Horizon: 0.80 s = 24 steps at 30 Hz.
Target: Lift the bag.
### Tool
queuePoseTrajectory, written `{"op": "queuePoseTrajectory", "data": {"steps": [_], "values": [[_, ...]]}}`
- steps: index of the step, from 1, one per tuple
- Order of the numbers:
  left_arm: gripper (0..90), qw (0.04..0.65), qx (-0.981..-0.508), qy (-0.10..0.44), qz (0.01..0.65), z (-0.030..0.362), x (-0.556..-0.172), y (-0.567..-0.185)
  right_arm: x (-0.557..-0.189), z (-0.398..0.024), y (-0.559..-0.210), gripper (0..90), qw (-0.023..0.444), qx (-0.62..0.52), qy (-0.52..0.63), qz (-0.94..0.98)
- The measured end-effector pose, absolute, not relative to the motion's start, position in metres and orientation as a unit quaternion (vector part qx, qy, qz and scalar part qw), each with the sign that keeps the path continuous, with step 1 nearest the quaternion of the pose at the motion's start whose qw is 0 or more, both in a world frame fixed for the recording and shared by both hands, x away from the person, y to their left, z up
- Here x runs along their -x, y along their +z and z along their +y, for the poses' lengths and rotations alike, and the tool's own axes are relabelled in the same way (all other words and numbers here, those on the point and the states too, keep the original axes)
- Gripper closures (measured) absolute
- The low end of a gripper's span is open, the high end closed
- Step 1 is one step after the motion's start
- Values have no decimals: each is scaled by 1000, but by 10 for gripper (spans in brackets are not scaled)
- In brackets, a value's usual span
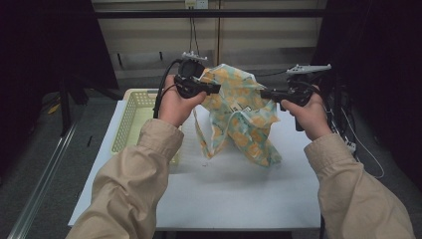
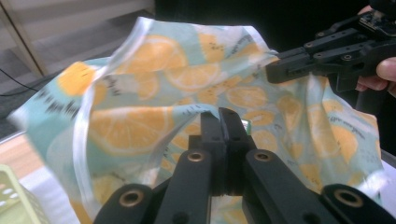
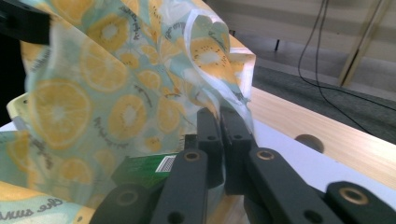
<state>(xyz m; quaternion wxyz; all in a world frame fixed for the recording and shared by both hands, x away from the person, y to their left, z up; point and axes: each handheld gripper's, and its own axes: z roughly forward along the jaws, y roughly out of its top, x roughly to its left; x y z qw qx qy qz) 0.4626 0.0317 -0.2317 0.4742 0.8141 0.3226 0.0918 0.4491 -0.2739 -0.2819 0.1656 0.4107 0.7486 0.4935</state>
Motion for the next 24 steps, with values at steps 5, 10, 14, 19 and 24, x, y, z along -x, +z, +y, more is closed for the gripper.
{"op": "queuePoseTrajectory", "data": {"steps": [5,10,14,19,24], "values": [[821,469,-816,88,326,37,-460,-240,-449,-263,-286,854,141,-408,499,751],[459,468,-815,85,330,50,-453,-248,-446,-256,-290,516,114,-412,518,741],[286,466,-820,84,322,65,-445,-258,-439,-258,-288,325,111,-405,527,739],[175,463,-825,84,313,86,-430,-269,-426,-265,-287,245,120,-400,524,742],[125,461,-829,88,305,113,-413,-285,-413,-277,-299,246,132,-400,510,750]]}}
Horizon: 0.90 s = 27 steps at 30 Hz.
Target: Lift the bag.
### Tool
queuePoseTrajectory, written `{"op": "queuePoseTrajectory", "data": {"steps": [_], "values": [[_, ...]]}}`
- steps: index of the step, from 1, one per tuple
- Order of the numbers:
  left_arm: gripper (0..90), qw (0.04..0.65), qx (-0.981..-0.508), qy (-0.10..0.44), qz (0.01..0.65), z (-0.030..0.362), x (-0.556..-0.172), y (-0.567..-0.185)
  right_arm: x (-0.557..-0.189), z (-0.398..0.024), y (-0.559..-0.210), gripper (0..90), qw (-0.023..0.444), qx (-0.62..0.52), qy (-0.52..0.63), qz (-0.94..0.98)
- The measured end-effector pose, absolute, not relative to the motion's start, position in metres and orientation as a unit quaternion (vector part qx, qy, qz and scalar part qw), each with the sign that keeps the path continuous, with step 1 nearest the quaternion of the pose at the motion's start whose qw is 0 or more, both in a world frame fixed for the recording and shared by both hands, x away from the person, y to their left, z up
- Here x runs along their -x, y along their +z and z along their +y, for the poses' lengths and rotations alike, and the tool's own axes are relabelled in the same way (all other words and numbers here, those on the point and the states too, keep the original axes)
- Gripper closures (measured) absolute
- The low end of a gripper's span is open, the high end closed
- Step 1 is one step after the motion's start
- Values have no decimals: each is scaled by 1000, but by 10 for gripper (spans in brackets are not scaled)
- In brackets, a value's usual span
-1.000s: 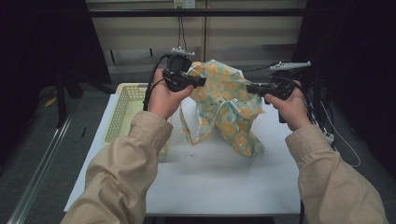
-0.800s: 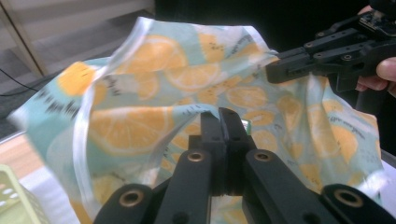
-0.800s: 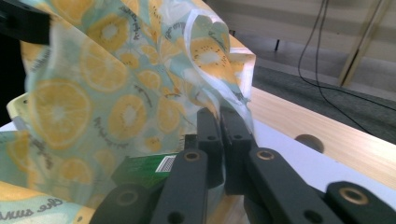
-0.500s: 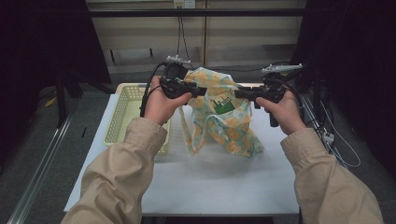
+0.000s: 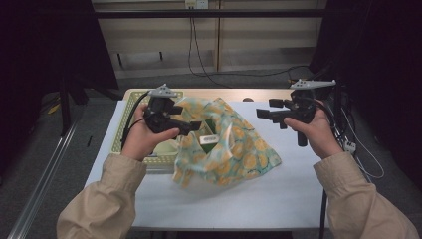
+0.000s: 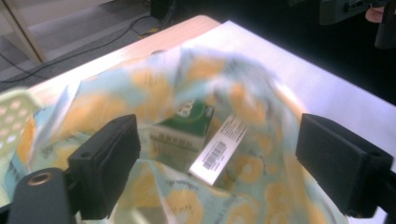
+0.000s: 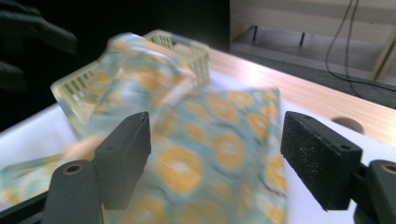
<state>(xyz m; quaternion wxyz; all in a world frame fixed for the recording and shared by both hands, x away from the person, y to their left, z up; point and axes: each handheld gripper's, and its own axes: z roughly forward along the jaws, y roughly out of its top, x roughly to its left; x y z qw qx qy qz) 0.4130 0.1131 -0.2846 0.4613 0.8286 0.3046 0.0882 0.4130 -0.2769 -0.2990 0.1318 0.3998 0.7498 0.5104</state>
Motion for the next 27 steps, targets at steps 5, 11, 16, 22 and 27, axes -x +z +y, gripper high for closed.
{"op": "queuePoseTrajectory", "data": {"steps": [5,11,16,22,27], "values": [[80,455,-833,86,302,135,-400,-310,-402,-282,-323,242,131,-402,499,756],[66,459,-834,76,297,148,-386,-333,-390,-284,-347,233,129,-401,493,761],[66,455,-838,76,292,153,-378,-346,-380,-288,-364,233,131,-400,486,766],[67,463,-833,72,295,161,-367,-365,-362,-294,-386,228,137,-400,481,768],[66,476,-821,67,307,171,-361,-382,-342,-300,-409,217,146,-403,470,772]]}}
